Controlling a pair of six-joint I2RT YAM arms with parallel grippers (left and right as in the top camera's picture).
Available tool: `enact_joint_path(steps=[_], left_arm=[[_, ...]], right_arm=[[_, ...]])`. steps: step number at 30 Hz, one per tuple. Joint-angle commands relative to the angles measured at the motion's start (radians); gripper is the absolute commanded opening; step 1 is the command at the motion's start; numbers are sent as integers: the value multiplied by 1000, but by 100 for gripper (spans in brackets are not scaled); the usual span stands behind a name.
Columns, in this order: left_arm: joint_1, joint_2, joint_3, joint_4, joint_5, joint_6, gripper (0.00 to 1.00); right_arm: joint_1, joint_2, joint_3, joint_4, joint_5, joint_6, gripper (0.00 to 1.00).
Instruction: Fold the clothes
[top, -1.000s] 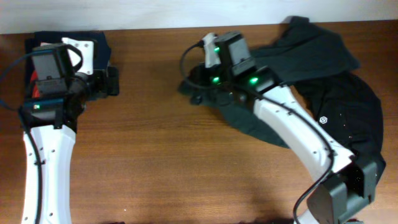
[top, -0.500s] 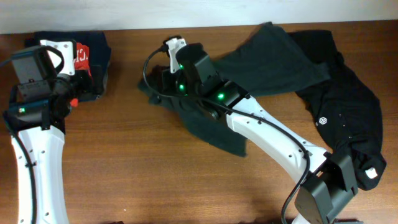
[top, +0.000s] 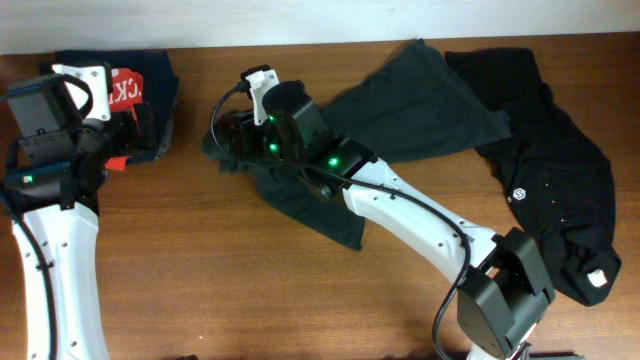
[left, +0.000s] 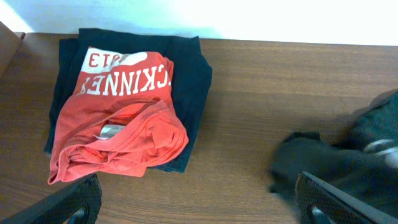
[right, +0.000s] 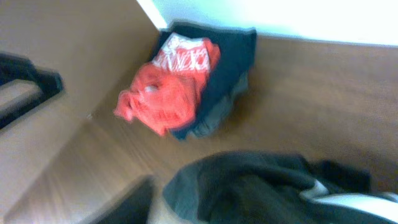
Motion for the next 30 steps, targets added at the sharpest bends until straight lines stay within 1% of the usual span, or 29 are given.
enact_joint_path(steps=[1, 2, 3, 5, 6, 8, 9, 10, 14, 15, 16, 18, 20, 24, 30], left_arm=[[7, -21, 13, 8, -5, -2, 99], [7, -21, 13, 7, 0, -2, 99], [6, -21, 13, 6, 10, -2, 99], [-1, -21, 13, -2, 51, -2, 99], [-8, -21, 13, -9, 77, -1, 99], [-50, -21, 13, -39, 122, 15, 99], [-92, -19, 12, -67, 127, 29, 99], [-137, -18, 10, -87, 129, 46, 99], [-333, 23, -2, -151, 129, 90, 99], [-370, 37, -2, -163, 129, 105, 99], [-436, 71, -2, -182, 129, 133, 99], [-517, 129, -2, -194, 129, 168, 99], [-608, 229, -2, -196, 129, 230, 99], [-728, 401, -1, -201, 130, 323, 99], [-846, 470, -1, -257, 139, 396, 99]], right_arm=[[-82, -47, 109, -163, 6, -103, 88], [-113, -56, 147, -236, 6, -119, 96], [-152, -62, 198, -326, 6, -129, 99], [-230, -67, 294, -491, 6, -149, 99], [-290, -67, 358, -610, 6, -156, 99], [-415, -67, 441, -768, 6, -157, 99], [-498, -67, 469, -840, 0, -156, 99], [-561, -67, 474, -880, -13, -156, 99], [-751, -50, 472, -982, -70, -201, 99], [-780, -44, 471, -999, -70, -202, 99], [-809, -39, 471, -1015, -70, -202, 99], [-851, -27, 469, -1031, -73, -237, 99], [-868, -19, 467, -1043, -72, -254, 99], [-872, 0, 464, -1056, -69, -263, 99], [-872, 37, 464, -1072, -69, -269, 99]])
